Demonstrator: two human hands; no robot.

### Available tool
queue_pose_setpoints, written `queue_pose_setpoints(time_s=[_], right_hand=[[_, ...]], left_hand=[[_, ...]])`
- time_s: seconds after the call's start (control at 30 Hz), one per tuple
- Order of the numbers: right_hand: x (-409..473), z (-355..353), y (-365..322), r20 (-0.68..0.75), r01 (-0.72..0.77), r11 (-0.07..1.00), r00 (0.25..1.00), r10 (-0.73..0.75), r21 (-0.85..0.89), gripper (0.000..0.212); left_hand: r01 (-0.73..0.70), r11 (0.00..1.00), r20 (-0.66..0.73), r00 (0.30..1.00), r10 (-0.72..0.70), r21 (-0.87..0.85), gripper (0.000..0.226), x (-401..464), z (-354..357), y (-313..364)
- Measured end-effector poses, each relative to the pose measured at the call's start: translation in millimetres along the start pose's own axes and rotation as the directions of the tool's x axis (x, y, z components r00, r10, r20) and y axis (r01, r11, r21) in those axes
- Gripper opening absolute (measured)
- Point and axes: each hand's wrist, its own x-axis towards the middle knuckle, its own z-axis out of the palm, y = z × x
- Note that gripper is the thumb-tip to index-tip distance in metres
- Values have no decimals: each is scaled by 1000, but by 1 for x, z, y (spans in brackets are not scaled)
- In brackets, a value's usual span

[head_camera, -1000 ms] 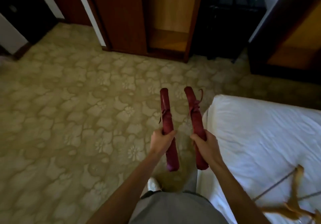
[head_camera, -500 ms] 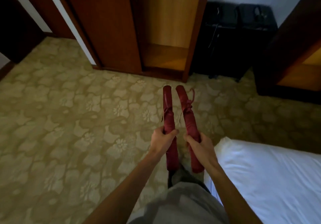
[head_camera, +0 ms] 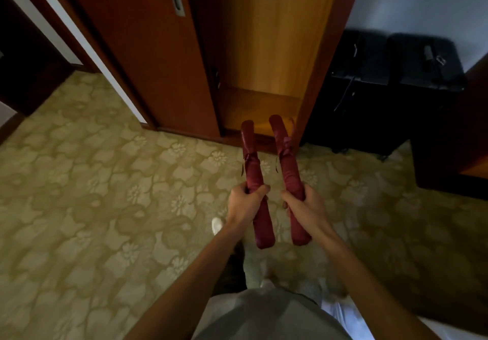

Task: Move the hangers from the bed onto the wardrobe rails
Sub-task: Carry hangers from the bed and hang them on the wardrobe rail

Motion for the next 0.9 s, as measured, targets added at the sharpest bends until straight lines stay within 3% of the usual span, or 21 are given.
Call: queue_pose_setpoints(time_s=[0.13, 0.57, 0.9], right_hand=[[76, 22, -47, 8, 13, 999, 1000, -12, -33, 19], [304, 99, -223, -166, 14, 996, 986, 1, 89, 15], [444, 62, -358, -177, 102, 988, 981, -81, 116, 22]], left_hand=[[-53, 999, -37, 998, 53, -9, 24, 70, -12, 40], [-278, 960, 15, 961, 278, 19, 31, 309, -78, 226], [-345, 937, 80, 934, 349, -58, 38, 449, -57, 379]])
